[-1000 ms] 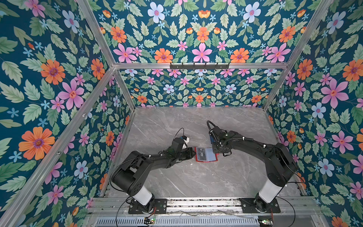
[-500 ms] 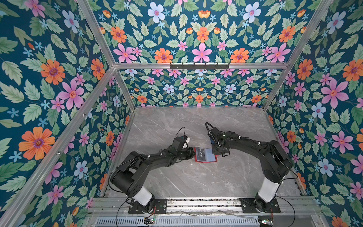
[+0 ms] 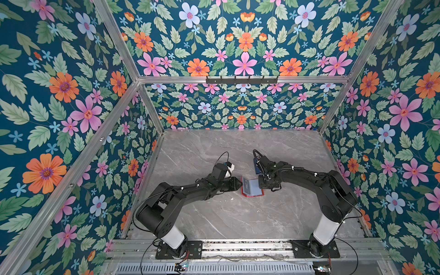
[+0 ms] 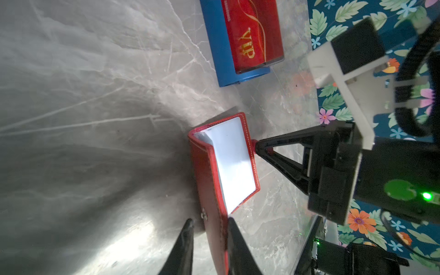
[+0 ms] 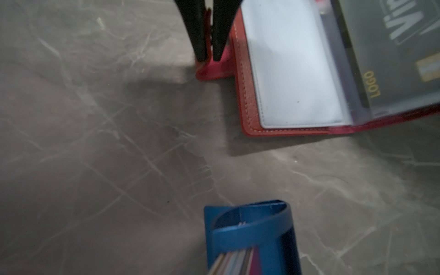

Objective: Insert credit cards into a card holder
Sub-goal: Close the card holder at the center of the table.

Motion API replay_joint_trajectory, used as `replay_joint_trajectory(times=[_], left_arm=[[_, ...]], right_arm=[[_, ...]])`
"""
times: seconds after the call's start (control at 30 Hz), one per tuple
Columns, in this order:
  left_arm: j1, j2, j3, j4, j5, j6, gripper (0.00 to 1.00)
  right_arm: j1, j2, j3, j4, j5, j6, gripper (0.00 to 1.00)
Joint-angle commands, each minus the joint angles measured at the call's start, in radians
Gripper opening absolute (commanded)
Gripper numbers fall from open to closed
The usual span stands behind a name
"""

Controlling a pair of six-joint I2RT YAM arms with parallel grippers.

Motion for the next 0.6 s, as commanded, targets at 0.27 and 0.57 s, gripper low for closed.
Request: replay_joint_trajectory(times=[0.27, 0.57], left_arm=[[-0.05, 0.077, 0.08, 0.073, 0.05, 0.0, 0.37], [-0.075, 0.178, 0.155, 0.124, 0.076, -0.015, 0.36]], right_arm=[[-0.012, -0.031, -0.026, 0.039, -0.043, 0.025, 0.07], [-0.029, -0.058, -0.054, 0.054, -0.055, 0.032, 0.07]])
